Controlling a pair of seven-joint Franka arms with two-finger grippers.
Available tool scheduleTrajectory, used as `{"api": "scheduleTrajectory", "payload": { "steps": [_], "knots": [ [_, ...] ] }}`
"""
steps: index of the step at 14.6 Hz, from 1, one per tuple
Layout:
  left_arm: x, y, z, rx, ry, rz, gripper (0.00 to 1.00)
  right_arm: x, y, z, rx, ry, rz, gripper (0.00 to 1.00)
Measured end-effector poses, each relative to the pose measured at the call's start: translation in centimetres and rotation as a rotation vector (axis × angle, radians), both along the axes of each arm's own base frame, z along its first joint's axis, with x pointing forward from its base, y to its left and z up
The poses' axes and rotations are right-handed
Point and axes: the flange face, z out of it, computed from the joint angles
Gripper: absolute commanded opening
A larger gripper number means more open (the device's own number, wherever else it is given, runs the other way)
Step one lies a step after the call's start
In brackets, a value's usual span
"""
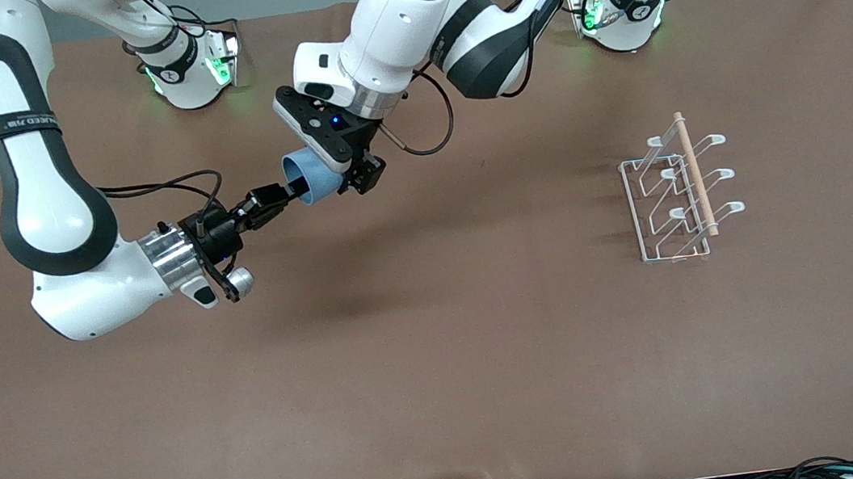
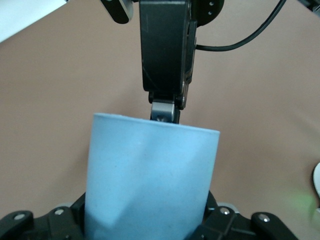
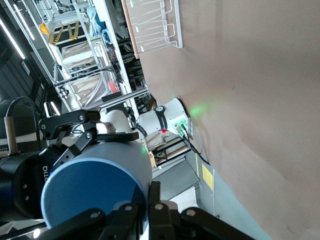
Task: Hang cup on cup holder
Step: 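Grasp the cup with the left gripper and release the right gripper, then carry the cup with the left gripper while the right gripper retracts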
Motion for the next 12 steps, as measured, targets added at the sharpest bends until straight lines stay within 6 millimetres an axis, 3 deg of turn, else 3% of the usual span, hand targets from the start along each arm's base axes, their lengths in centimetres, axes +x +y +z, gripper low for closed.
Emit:
{"api": "scheduleTrajectory", "payload": {
  "steps": [3,6,8,12],
  "knots": [
    [-0.3,0.6,-0.9,0.125,0.003,-0.041,0.27,0.1,0.0,0.1,0.005,0.003,-0.006,1.0],
    [-0.3,2.4,-1.1,0.281,0.034,-0.065,0.27,0.5,-0.6,0.4,0.002,-0.004,-0.022,1.0],
    [-0.1,4.7,-0.5,0.412,0.053,-0.066,0.28,1.1,-2.1,-0.2,-0.068,-0.031,-0.038,1.0],
    [2.5,12.2,0.4,0.689,0.11,0.002,0.28,2.7,-6.7,-2.5,-0.355,-0.164,-0.06,1.0]
  ]
}}
